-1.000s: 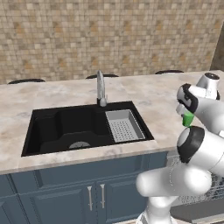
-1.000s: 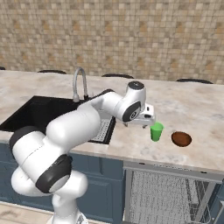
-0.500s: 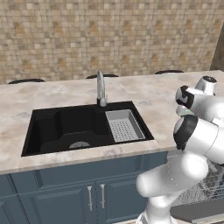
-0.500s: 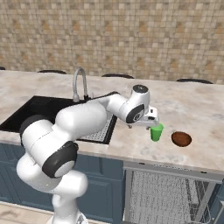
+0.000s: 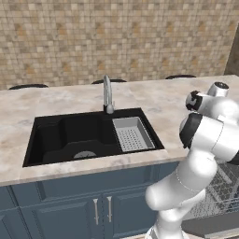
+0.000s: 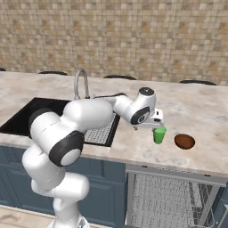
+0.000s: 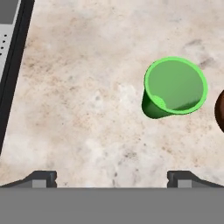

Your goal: Pick up the cup and bowl from the counter, place them in the dishwasher, and close the dishwasher door.

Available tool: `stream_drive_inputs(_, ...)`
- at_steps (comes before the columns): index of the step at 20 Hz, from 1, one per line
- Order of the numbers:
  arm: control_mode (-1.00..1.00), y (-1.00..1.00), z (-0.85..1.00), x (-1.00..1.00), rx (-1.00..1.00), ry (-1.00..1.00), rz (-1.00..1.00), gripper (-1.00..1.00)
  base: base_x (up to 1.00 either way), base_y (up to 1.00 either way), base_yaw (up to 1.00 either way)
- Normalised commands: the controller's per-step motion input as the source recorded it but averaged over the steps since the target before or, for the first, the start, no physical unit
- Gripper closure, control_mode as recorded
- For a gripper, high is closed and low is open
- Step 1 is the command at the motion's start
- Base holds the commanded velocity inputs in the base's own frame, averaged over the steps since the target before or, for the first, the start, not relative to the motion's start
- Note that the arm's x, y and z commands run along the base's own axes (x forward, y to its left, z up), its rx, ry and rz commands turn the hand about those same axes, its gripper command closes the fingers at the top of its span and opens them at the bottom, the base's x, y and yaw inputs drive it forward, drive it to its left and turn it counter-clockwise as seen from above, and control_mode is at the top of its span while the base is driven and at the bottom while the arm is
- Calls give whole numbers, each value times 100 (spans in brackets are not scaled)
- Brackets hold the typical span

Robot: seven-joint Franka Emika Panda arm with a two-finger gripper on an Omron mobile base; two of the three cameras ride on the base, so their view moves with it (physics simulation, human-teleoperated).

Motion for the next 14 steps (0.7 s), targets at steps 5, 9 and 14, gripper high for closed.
stream_drive_inputs(5, -100, -14, -18, 27, 0, 1, 0, -100, 0, 0, 0)
stream_drive_inputs(9, -100, -16, -16, 24, 0, 0, 0, -100, 0, 0, 0)
stream_drive_inputs(14, -100, -15, -11, 25, 0, 0, 0, -100, 0, 0, 0)
